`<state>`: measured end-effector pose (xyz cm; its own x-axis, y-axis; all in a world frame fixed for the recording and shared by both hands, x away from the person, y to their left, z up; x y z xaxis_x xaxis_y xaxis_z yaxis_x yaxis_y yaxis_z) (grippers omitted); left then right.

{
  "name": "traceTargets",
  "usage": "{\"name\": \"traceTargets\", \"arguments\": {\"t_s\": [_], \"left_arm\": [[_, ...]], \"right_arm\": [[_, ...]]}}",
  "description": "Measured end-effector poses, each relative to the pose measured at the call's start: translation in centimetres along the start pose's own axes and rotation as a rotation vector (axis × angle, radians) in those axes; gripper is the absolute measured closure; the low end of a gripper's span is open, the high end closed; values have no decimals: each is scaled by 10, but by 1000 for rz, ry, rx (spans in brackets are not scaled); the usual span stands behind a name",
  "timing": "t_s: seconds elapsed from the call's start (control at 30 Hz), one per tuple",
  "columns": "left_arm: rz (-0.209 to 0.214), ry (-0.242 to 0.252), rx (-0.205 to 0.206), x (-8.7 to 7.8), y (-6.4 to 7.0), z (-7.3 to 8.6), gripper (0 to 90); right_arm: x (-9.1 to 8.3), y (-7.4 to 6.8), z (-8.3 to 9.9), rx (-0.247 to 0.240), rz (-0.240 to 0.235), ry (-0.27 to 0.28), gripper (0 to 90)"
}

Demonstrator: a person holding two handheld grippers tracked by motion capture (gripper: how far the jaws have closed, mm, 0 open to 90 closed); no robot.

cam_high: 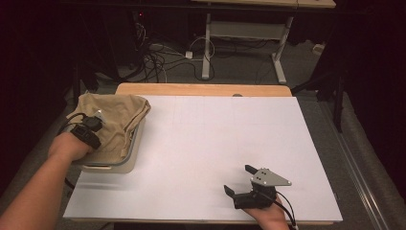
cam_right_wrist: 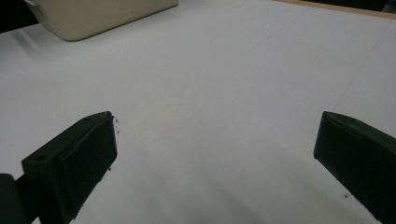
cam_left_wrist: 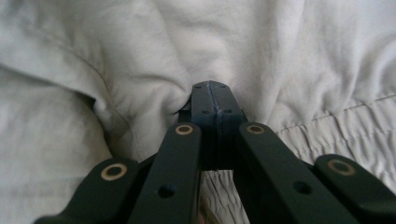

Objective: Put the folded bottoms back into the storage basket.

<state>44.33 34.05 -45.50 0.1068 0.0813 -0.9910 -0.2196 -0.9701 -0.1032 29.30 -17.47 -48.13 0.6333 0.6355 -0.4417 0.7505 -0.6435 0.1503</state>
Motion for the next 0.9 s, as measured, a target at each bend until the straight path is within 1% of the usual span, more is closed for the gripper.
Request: {"name": "traceTargets", "arguments": {"t_s": [0.07, 0.13, 0.2, 0.27, 0.33, 0.37, 0.43, 0.5, 0.53, 0.63, 0.7, 0.8, 0.87, 0.9], "left_arm": [[-12, -2, 9, 2, 2, -1, 874], [-12, -1, 7, 1, 2, -1, 874], [5, 2, 2, 0, 0, -1, 874], [38, 14, -9, -3, -2, 0, 873], [72, 41, -25, -8, -5, 0, 872], [82, 52, -29, -10, -6, 0, 872], [114, 86, -45, -15, -9, -1, 872], [118, 110, -57, -20, -14, -4, 872], [120, 125, -73, -22, -17, -5, 872], [146, 172, -107, -29, -25, -10, 873], [153, 199, -126, -32, -28, -14, 872], [158, 250, -147, -38, -33, -23, 872], [148, 285, -150, -41, -35, -30, 872], [151, 303, -149, -42, -36, -34, 873]], "right_arm": [[0, 0, 0, -2, 0, 0, 3], [0, 0, 0, -6, 2, 1, 3], [0, 0, 0, -6, 5, 1, 3], [-1, 1, 1, -3, 11, 1, 3], [-1, 2, 2, -5, 15, -5, 3], [-1, 2, 3, -6, 17, -6, 3], [-1, 3, 3, -8, 18, -6, 3], [-2, 3, 3, -5, 20, -4, 3], [-2, 3, 3, -4, 21, -4, 3], [-2, 3, 3, -7, 21, -2, 3], [-2, 2, 2, -11, 20, -2, 3], [-1, 1, 2, -7, 17, 0, 3], [-1, 0, 2, -6, 14, 2, 3], [0, 0, 1, -8, 11, 2, 3]]}}
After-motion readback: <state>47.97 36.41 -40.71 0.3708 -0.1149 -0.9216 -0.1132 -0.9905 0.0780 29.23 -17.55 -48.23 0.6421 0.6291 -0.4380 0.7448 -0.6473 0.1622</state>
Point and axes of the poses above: each handheld gripper's, and its own axes: x roughly forward along the jaws, z roughly out of its underside, y roughly to its right, the point moved 2 cm from there along x, roughly forward along the jaws, and after that the axes turned 12 degrees about -x, right-handed, at the moved point
